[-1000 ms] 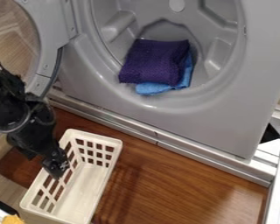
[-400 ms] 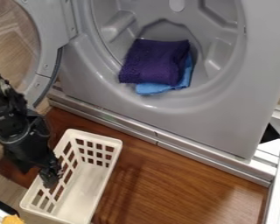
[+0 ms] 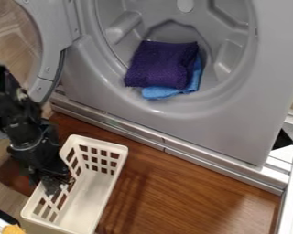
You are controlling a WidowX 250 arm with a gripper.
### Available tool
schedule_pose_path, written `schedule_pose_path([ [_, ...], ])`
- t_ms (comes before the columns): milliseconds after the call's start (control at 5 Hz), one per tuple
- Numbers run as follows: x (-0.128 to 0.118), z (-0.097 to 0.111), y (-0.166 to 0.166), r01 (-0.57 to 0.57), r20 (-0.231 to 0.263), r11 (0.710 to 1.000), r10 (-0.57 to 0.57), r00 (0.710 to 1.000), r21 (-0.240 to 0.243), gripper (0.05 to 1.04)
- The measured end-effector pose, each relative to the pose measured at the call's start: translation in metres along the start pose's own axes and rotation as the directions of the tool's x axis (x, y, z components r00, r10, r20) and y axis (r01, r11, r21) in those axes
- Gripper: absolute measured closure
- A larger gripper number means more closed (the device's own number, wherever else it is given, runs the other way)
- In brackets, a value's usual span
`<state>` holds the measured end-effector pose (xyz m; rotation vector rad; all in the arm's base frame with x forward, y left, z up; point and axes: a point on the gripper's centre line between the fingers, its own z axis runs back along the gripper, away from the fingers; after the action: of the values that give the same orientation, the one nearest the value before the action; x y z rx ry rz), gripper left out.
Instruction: Moves the white object to the right
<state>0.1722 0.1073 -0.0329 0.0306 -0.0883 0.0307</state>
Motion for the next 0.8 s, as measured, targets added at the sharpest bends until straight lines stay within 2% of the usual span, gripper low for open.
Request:
schedule_pose_path([
  [200, 0.011, 0.001, -0.007, 0.026, -0.006, 1.000, -0.026, 1.000, -0.010, 0.925],
  [400, 0.015, 0.002, -0.014, 0.032, 0.008, 0.998, -0.031, 0.999, -0.054, 0.990],
  [600, 0.022, 0.013, -0.021, 0.051, 0.043, 0.994, -0.047, 0.998, -0.100, 0.998],
  [800, 0.033, 0.024, -0.032, 0.042, 0.112, 0.986, -0.024, 0.993, -0.164, 0.998],
])
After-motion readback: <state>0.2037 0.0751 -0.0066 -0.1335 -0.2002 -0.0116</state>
